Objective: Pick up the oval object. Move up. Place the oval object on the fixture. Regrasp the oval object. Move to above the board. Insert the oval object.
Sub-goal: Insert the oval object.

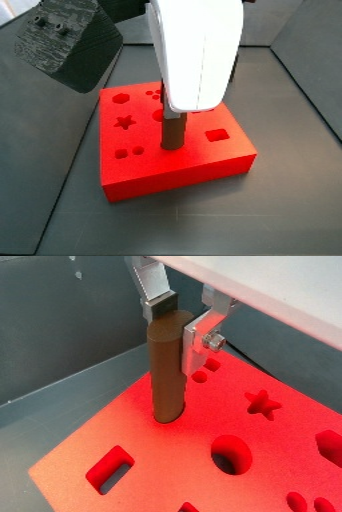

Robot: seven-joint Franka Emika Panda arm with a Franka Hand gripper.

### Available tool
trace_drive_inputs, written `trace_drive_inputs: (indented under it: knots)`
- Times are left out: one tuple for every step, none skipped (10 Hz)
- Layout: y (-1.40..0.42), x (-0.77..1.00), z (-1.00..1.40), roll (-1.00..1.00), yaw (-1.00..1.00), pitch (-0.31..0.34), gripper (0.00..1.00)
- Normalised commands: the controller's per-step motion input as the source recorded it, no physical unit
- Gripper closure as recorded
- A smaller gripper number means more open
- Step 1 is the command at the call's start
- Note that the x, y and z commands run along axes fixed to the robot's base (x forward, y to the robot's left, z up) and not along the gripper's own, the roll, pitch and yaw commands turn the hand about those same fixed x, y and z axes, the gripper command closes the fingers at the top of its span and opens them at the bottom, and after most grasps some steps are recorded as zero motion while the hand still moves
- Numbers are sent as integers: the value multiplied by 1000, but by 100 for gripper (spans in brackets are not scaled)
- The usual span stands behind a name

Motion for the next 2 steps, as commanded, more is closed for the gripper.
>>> trace_drive_inputs:
  knots:
    - [0,0,0,0,0,-11,100]
    - [0,0,0,0,0,0,100]
